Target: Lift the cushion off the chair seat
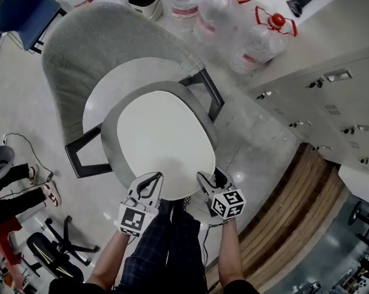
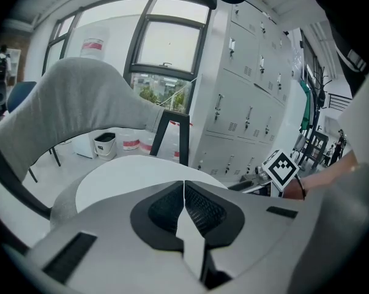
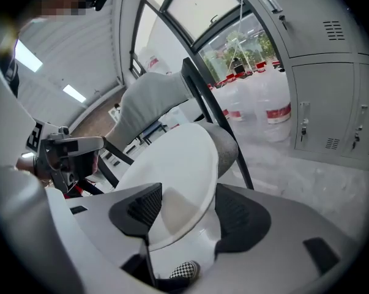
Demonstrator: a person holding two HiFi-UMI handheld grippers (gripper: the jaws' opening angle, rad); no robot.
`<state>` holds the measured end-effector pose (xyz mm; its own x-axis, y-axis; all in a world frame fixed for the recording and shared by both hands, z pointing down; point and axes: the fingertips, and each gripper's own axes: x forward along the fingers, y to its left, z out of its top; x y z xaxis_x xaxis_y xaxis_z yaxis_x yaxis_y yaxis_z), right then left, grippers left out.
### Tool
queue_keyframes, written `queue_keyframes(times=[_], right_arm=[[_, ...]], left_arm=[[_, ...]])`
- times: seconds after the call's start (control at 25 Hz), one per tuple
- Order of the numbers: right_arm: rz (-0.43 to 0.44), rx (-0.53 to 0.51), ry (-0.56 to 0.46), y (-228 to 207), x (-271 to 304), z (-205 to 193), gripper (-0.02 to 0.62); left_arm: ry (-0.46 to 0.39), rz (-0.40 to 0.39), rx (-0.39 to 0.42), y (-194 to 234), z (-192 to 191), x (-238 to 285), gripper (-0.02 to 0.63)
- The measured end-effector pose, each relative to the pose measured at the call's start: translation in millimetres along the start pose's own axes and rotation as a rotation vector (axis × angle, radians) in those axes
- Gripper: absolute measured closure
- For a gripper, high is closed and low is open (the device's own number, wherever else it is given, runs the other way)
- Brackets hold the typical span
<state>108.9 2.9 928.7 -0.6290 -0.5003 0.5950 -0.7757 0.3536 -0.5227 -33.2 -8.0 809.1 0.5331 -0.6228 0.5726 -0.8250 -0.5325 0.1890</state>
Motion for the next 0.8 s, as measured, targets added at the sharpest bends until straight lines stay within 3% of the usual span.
queue_keyframes(times=[0.52, 0.8], right_arm=[[-0.031, -0.018, 0.029, -5.6, 9.1, -4.5, 0.337], [-0.087, -0.063, 0.008, -0.9, -0.9, 6.2, 0.476]], left_arm=[[0.007, 0.003, -0.019, 11.4, -5.6, 2.5, 0.586], [-0.023, 0.015, -0.025, 15.4, 4.0, -8.5, 0.586]])
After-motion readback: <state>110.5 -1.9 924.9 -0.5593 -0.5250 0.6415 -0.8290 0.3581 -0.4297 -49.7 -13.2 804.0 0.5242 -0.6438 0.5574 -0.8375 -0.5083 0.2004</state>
